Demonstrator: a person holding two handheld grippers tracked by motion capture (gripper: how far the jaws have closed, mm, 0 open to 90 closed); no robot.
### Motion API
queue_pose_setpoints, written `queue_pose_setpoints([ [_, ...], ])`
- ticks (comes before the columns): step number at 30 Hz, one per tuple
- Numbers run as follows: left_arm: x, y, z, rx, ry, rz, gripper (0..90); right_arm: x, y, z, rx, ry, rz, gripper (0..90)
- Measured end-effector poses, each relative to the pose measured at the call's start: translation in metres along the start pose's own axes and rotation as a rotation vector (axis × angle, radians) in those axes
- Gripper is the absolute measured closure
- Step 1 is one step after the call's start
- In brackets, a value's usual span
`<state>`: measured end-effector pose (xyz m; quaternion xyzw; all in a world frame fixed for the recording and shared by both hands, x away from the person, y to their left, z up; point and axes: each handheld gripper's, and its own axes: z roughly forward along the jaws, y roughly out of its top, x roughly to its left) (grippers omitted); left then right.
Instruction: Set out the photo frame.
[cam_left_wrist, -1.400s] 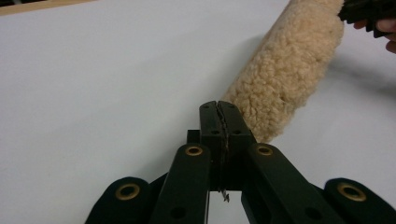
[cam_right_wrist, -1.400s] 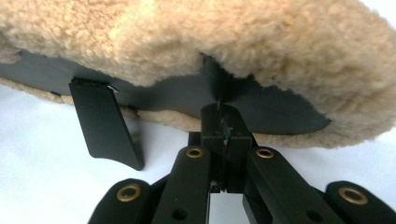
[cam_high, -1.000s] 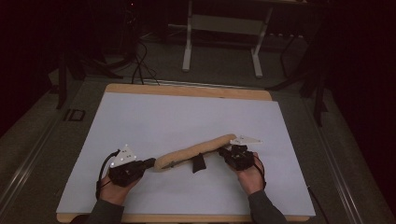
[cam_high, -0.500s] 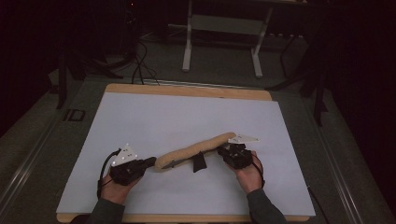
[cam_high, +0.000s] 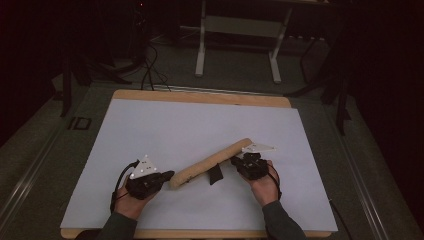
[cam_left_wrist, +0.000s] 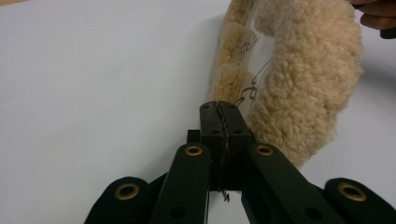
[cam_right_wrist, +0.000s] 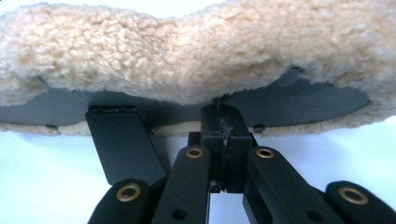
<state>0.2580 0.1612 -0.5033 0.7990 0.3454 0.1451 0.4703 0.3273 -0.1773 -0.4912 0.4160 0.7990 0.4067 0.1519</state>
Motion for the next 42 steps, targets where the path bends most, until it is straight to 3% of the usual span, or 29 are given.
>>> queue_pose_setpoints([
  [42,-0.020,0.002,0.009,0.000,-0.066,0.058,90.0,0.021,0.012,0.010,0.009,0.028,-0.041,89.8],
])
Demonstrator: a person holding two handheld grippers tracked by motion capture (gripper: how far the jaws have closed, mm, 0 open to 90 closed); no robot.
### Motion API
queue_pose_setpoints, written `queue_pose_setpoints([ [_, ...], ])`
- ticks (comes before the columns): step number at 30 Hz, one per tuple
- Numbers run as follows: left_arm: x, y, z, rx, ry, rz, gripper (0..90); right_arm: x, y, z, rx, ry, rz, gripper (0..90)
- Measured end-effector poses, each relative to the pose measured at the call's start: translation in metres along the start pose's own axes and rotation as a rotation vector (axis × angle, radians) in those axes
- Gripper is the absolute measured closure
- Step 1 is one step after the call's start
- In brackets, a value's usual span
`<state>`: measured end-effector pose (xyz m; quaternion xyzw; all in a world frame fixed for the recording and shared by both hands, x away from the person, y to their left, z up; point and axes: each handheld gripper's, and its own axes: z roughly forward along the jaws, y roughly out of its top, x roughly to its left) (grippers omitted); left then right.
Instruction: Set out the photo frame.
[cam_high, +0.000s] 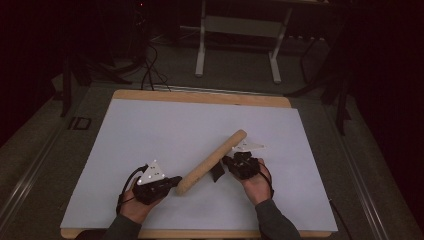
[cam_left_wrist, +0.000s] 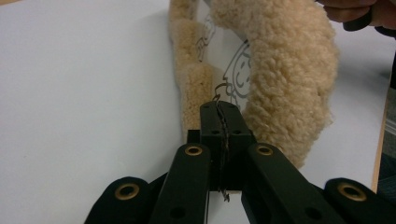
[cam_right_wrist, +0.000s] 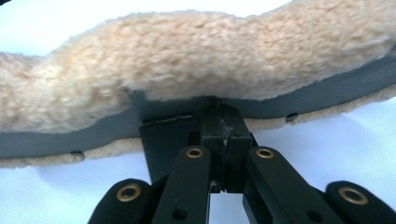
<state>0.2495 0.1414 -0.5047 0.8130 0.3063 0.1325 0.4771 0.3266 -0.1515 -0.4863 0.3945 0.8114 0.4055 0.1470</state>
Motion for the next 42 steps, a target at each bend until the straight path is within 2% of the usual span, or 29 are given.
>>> queue_pose_setpoints([
  [23,-0.015,0.003,0.011,-0.009,-0.053,0.031,90.0,0.011,0.006,0.000,0.005,0.014,-0.035,89.8],
  [42,-0.023,0.005,0.018,-0.014,-0.073,0.049,90.0,0.018,0.005,0.000,0.012,0.028,-0.062,89.9],
])
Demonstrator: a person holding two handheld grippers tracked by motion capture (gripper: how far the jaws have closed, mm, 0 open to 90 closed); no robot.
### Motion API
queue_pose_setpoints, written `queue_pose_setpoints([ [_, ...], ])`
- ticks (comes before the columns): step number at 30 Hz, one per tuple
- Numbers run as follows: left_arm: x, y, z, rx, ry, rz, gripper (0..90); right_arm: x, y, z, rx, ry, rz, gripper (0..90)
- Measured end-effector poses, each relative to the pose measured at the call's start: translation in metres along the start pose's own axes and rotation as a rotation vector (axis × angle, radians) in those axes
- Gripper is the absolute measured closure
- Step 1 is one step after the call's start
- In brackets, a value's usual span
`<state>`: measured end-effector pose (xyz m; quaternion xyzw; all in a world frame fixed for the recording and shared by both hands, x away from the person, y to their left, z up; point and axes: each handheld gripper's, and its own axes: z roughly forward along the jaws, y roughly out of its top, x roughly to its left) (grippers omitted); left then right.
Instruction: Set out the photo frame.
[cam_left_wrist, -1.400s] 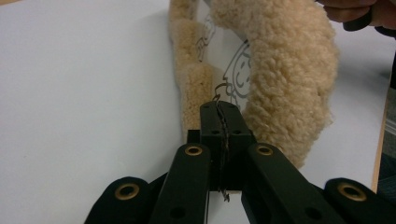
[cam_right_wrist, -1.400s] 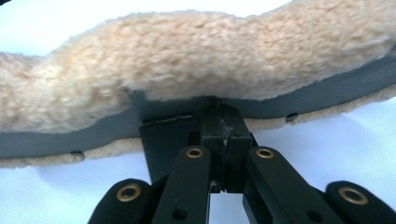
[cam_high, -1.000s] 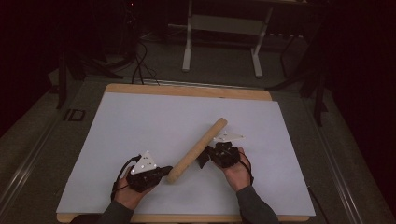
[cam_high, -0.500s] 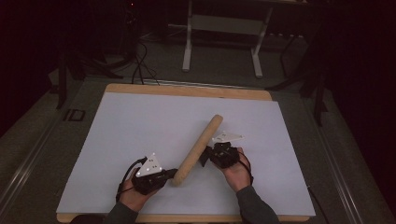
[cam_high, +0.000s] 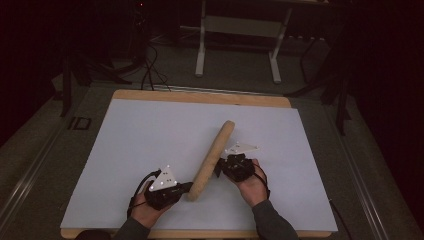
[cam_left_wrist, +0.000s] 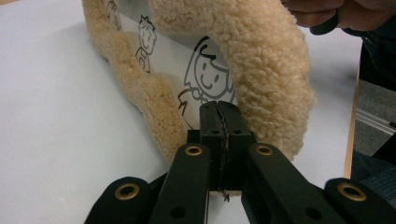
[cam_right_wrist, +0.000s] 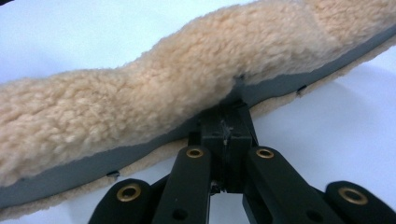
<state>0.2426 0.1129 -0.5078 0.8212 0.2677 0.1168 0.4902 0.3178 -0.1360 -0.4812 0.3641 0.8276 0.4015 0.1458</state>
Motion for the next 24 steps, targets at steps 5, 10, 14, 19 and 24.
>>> queue_pose_setpoints([
  [5,-0.0015,0.0005,0.0018,-0.001,-0.004,0.003,90.0,0.0020,-0.0004,0.0019,0.003,0.007,-0.001,89.9],
  [10,-0.0035,0.0010,0.0043,-0.005,-0.011,0.005,90.0,0.0048,-0.0013,0.0042,0.003,0.012,-0.007,89.9],
  [14,-0.0046,0.0012,0.0057,-0.006,-0.015,0.004,90.0,0.0058,-0.0013,0.0053,0.004,0.015,-0.007,89.9],
  [19,-0.0064,0.0017,0.0077,-0.003,-0.019,0.013,90.0,0.0081,-0.0018,0.0070,0.005,0.029,-0.009,90.0],
  [24,-0.0084,0.0018,0.0100,-0.007,-0.021,0.015,90.0,0.0102,-0.0017,0.0084,0.006,0.040,-0.008,90.0],
])
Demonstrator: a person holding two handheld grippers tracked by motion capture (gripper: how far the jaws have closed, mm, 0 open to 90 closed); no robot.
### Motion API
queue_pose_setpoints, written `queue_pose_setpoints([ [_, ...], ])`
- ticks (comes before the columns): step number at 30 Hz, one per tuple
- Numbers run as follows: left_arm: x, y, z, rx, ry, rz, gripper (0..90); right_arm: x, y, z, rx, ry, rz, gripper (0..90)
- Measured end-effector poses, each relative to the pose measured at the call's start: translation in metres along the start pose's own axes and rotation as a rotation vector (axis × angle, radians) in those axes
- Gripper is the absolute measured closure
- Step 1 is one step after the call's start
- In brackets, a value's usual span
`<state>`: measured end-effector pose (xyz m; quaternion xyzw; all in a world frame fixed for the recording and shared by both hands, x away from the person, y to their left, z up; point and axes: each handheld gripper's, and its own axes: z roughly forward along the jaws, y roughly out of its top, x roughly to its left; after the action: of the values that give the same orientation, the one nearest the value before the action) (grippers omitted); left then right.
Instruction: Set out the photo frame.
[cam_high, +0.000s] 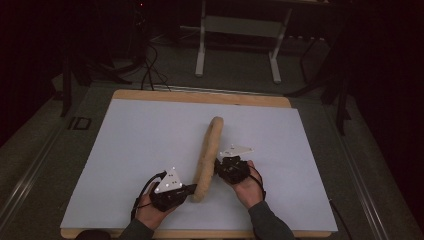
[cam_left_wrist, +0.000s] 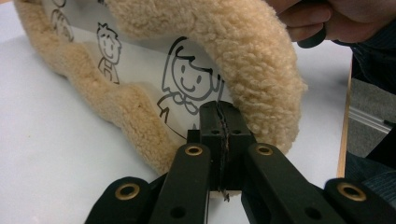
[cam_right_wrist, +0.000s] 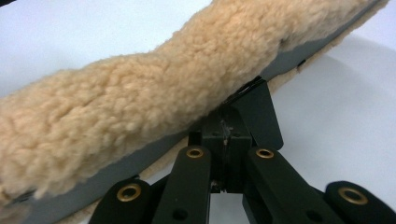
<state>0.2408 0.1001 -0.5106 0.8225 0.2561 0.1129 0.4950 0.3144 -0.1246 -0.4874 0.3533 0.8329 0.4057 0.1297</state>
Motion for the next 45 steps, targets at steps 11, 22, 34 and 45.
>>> queue_pose_setpoints([
  [11,-0.006,0.001,0.006,0.011,0.008,0.023,90.0,0.006,0.000,0.003,0.004,0.032,-0.032,90.0],
  [22,-0.011,0.001,0.014,0.015,0.023,0.040,90.0,0.014,0.000,0.005,0.016,0.079,-0.085,90.0],
  [34,-0.018,0.004,0.024,0.002,0.068,0.081,90.0,0.009,-0.003,0.001,0.035,0.139,-0.104,90.0],
  [45,-0.022,0.006,0.031,-0.012,0.080,0.087,90.0,0.004,-0.004,-0.004,0.057,0.166,-0.126,90.0],
])
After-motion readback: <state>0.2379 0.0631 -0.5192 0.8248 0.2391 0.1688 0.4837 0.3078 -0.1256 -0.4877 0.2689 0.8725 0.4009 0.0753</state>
